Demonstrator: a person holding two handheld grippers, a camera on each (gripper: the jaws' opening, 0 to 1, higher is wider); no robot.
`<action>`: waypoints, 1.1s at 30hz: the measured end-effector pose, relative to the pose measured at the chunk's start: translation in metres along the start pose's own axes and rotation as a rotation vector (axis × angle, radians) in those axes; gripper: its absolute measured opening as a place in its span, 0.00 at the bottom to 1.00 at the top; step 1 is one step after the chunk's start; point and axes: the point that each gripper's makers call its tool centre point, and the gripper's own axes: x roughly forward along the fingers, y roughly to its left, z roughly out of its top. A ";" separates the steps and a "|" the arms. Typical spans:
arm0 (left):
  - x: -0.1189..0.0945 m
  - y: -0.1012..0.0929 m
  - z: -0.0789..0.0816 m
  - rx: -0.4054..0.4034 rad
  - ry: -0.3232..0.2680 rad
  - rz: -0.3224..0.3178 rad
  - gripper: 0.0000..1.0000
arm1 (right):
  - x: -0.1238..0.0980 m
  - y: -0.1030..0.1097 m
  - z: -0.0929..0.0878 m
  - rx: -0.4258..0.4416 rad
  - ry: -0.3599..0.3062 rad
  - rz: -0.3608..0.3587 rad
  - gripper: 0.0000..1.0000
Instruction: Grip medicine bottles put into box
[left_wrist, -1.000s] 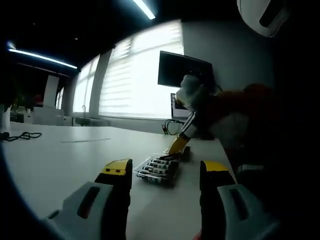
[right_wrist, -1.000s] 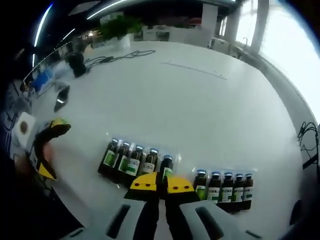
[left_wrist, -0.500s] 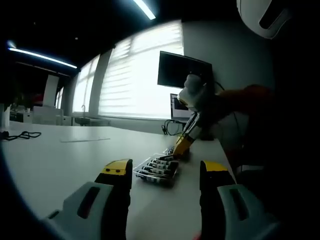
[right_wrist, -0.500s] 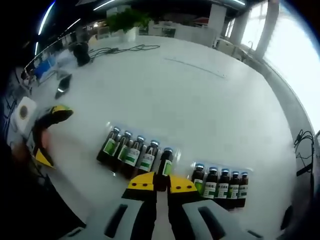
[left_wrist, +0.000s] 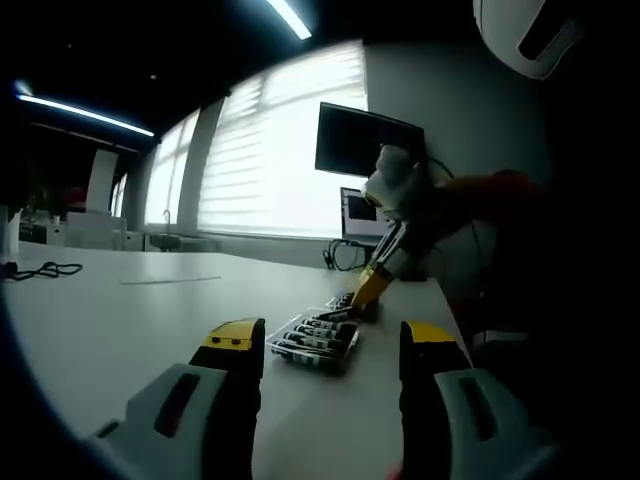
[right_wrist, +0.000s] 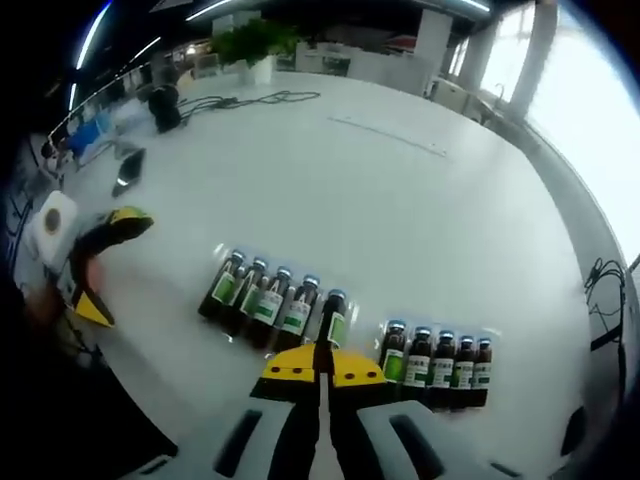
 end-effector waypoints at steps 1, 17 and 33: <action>0.000 0.000 0.000 0.000 0.000 0.000 0.47 | 0.000 0.000 0.000 -0.001 -0.002 0.000 0.00; 0.000 0.000 0.000 0.000 0.001 0.001 0.47 | 0.003 -0.002 -0.010 -0.025 0.039 0.025 0.00; 0.000 0.000 0.000 -0.002 0.000 0.002 0.47 | -0.003 -0.013 0.007 -0.071 -0.018 0.041 0.04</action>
